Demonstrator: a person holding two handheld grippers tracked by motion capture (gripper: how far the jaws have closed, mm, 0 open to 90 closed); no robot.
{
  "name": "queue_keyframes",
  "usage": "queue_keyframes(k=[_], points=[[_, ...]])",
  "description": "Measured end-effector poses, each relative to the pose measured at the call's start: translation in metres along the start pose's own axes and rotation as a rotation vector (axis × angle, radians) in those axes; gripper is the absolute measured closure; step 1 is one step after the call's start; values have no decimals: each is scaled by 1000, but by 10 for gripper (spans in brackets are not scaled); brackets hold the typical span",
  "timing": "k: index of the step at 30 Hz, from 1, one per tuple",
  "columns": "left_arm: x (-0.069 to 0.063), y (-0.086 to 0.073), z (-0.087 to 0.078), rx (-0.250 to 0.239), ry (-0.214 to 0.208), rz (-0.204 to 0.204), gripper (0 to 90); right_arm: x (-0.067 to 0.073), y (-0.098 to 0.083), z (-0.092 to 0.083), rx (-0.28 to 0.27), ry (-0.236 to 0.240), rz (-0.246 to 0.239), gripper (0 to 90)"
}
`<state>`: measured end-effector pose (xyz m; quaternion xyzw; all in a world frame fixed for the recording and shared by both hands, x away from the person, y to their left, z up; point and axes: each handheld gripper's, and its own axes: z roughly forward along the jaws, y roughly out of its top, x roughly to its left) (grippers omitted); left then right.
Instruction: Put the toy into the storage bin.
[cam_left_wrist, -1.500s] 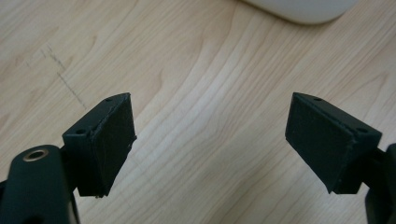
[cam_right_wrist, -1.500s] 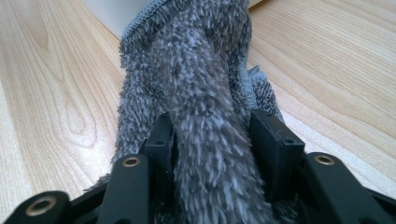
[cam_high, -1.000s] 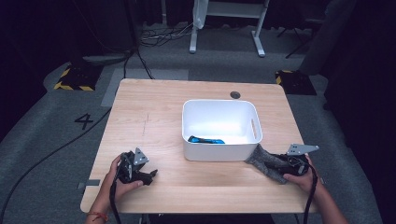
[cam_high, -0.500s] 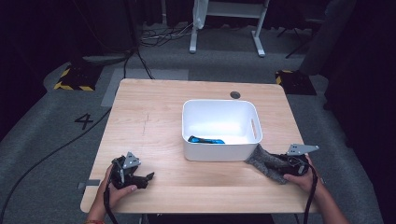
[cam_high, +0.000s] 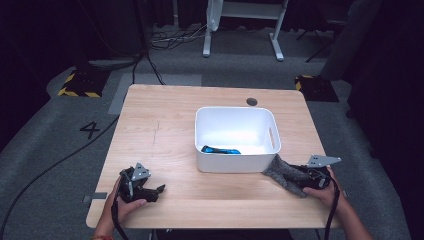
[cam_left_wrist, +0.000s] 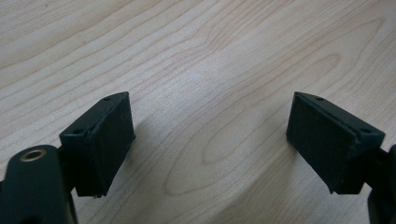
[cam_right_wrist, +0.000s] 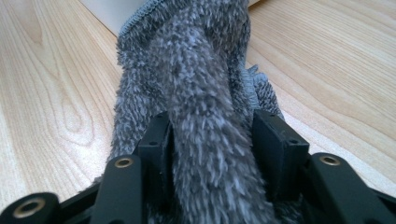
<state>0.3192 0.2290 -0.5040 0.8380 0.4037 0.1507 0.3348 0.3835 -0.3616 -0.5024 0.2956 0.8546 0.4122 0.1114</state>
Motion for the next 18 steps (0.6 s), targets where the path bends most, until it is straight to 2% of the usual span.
queue_keyframes(k=[18], points=[[0, 0, 0, 3, -1, -1, 152, -1, 0, 0, 3, 5, 2, 507]])
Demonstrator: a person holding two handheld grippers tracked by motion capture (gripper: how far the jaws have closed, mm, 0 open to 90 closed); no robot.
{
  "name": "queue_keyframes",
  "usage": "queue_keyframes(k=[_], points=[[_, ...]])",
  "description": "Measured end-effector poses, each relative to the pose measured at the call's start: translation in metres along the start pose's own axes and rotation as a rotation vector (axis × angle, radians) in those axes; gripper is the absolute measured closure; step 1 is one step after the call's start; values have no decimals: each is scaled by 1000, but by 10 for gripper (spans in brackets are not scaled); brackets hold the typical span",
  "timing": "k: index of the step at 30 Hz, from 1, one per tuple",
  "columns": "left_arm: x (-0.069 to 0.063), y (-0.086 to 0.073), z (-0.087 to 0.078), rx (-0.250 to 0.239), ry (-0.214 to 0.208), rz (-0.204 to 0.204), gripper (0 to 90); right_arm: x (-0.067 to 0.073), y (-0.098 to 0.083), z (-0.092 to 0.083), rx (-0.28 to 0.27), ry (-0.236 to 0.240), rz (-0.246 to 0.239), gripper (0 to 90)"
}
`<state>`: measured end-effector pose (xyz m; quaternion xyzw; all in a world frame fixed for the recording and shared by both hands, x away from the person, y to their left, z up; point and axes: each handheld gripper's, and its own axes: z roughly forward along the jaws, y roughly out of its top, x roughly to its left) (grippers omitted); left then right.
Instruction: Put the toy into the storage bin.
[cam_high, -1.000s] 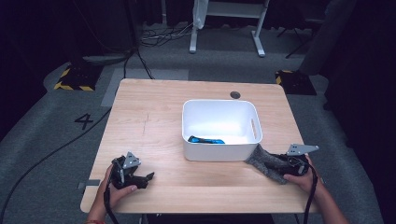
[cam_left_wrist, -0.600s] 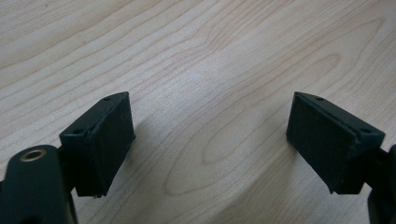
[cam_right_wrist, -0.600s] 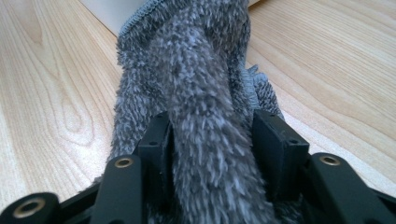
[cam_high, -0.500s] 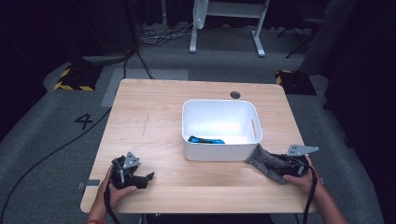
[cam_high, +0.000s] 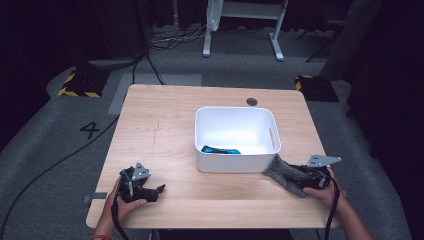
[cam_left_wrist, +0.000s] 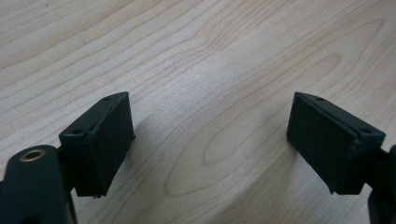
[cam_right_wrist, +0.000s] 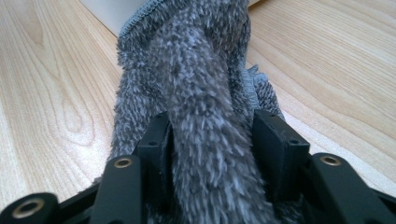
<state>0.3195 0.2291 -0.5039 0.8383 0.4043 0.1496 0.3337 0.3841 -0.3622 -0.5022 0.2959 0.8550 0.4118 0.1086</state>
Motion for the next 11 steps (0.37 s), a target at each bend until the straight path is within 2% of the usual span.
queue_keyframes(k=[11], points=[[0, 0, 0, 1, 8, -6, 152, 0, 0, 0, -3, 10, -2, 492]])
